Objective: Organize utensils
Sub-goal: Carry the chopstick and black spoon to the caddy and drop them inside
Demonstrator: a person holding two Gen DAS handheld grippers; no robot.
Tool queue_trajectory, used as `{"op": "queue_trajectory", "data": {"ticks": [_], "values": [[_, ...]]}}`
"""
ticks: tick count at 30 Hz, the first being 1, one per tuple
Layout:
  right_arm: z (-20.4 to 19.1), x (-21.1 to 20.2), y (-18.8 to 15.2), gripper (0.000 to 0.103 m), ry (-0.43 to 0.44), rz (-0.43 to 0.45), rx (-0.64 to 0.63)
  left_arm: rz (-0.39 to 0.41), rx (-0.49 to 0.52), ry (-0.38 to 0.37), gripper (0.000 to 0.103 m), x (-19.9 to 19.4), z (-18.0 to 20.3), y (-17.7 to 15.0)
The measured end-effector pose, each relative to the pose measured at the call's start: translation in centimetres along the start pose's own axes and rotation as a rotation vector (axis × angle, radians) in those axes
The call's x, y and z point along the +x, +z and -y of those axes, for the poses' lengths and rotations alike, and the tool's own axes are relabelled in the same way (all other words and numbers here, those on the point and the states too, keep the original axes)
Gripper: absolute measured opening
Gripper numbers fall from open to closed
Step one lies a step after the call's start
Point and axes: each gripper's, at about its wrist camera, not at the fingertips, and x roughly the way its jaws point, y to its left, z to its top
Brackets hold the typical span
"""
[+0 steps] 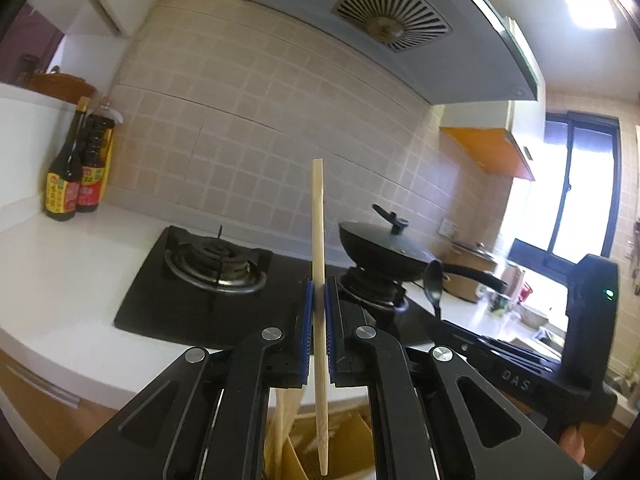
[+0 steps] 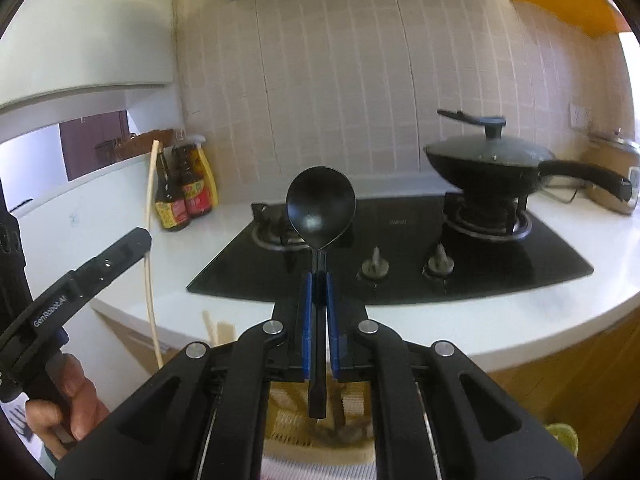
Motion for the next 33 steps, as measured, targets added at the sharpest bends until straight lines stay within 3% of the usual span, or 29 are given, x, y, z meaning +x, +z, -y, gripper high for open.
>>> {"op": "queue_trajectory", "data": {"ticks": [11, 18, 21, 23, 26, 29, 33], "values": [[0.6, 2.8, -2.9, 0.005, 0.001, 0.025, -0.012, 0.068, 0.001, 0.067, 0.004, 1.7, -1.1, -3.6], [0.8, 2.2, -4.2, 0.007, -0.003, 0.049, -0.012, 0.076, 0.057, 0.088, 0.005, 1.3, -0.7, -5.1], [1.3, 1.5, -4.6, 0.011, 0.021, 0.035, 0.019, 0.067, 0.053, 0.077, 0.013, 0.4, -0.9, -5.2], [1.7, 0.5, -4.9, 0.019, 0.04, 0.026, 0.047, 0.061, 0.055, 0.075, 0.022, -0.6, -1.0, -5.3], [2.0, -1.2, -5.6, 0.021, 0.038, 0.027, 0.067, 0.051, 0.047, 0.08, 0.036, -2.4, -1.2, -5.3], [1.9, -3.1, -6.5, 0.033, 0.042, 0.03, 0.078, 0.048, 0.034, 0.085, 0.04, -4.5, -1.4, -5.2], [1.9, -4.6, -6.7, 0.033, 0.038, 0.009, 0.084, 0.027, 0.042, 0.098, 0.04, -6.1, -1.3, -5.3]]}}
